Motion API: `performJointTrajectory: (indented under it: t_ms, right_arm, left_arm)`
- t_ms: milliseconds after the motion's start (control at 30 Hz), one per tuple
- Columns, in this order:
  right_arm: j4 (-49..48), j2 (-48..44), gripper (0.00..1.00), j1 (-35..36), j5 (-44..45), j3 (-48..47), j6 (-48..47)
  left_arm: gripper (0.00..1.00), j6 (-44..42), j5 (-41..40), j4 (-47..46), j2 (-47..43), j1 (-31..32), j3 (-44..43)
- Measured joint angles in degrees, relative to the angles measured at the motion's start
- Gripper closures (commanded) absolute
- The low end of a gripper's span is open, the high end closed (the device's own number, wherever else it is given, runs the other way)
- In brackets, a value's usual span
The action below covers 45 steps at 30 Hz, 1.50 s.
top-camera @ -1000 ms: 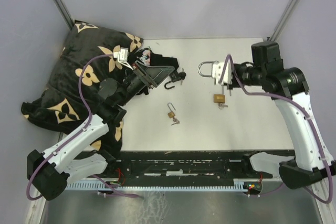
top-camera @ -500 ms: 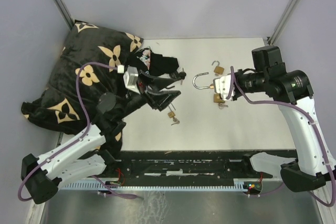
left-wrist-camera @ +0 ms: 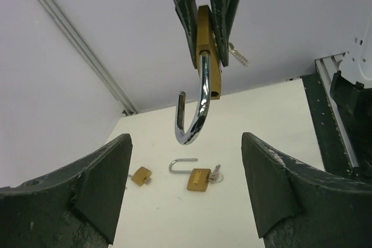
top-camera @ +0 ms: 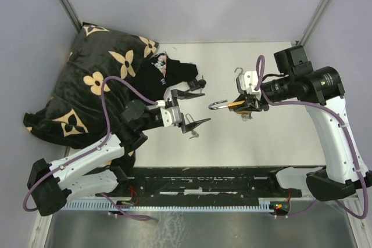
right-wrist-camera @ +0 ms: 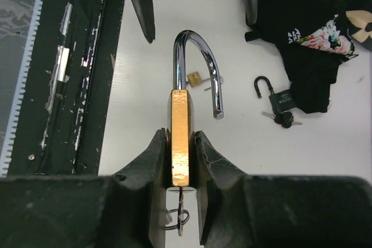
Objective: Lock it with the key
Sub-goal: Lock the lock.
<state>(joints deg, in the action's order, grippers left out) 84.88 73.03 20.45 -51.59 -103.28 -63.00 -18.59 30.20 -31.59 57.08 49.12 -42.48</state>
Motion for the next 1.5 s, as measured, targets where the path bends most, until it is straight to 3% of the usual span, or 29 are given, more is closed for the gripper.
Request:
performJointTrajectory:
  t_ms: [300,800,1067,1500]
  right_arm:
    - [3.37,2.54,0.98,0.09,-0.87,-2.36,0.70]
    - [3.45,2.49,0.98,0.09,-2.25,-2.36,3.56]
    - [2.60,2.49,0.98,0.02,-1.92,-2.36,5.81]
    - [3.10,2.51,0.98,-0.11,-4.15,-2.32,10.86]
  left_arm:
    - [0.45,0.90,0.79,-0.04,6.10,2.32,-2.71]
    - [0.63,8.24,-0.09,-3.17,6.80,2.51,-2.80]
    - [0.95,13.18,0.55,-3.28,7.96,2.78,-2.80]
    - [0.97,25.18,1.27,-3.89,7.08,2.71,-2.78]
